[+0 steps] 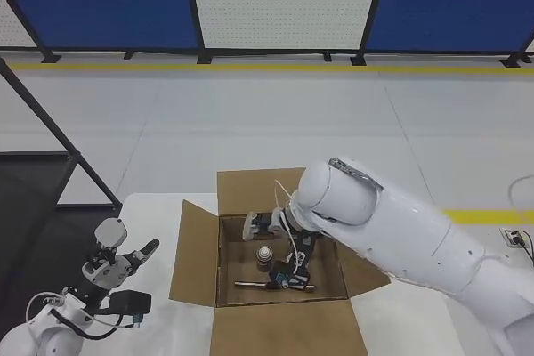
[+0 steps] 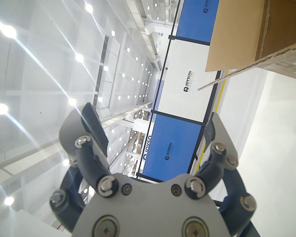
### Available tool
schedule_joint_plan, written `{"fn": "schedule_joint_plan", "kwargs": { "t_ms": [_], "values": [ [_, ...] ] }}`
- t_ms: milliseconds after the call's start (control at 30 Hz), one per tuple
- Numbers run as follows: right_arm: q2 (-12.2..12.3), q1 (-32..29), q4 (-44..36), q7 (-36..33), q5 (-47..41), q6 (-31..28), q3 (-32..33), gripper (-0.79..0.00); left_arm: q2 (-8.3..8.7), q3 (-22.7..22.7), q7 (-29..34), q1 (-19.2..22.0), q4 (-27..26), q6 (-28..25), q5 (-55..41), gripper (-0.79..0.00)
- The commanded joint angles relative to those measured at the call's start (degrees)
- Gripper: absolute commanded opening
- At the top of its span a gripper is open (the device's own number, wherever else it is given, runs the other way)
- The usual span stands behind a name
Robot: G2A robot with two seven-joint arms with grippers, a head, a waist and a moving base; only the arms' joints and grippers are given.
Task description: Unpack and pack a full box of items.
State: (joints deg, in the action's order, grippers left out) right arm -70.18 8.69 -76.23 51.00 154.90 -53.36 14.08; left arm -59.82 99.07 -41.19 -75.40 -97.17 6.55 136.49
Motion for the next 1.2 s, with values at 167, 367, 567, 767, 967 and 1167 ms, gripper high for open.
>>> {"fn": "schedule_joint_plan", "kwargs": {
  "t_ms": [167, 367, 567, 767, 967, 1167],
  "values": [
    [9.98, -2.50, -11.66, -4.72, -10.54, -4.64, 3.68, 0.000, 0.00, 0.00, 0.00, 0.00, 0.00, 0.00, 0.00, 0.000],
    [14.51, -3.90, -11.03, -8.08, -18.25, -4.64, 3.16, 0.000, 0.00, 0.00, 0.00, 0.00, 0.00, 0.00, 0.00, 0.000],
    [14.51, -3.90, -11.03, -8.08, -18.25, -4.64, 3.16, 0.000, 0.00, 0.00, 0.00, 0.00, 0.00, 0.00, 0.00, 0.000],
    [14.08, -4.54, -11.33, -12.08, -18.44, -4.64, 2.22, 0.000, 0.00, 0.00, 0.00, 0.00, 0.00, 0.00, 0.00, 0.000],
    [10.66, 0.00, -4.01, -20.41, -31.36, -4.64, -4.34, 0.000, 0.00, 0.00, 0.00, 0.00, 0.00, 0.00, 0.00, 0.000],
    [5.06, -2.34, 5.78, -38.37, -57.45, -4.64, -4.34, 0.000, 0.00, 0.00, 0.00, 0.00, 0.00, 0.00, 0.00, 0.000]
  ]
}}
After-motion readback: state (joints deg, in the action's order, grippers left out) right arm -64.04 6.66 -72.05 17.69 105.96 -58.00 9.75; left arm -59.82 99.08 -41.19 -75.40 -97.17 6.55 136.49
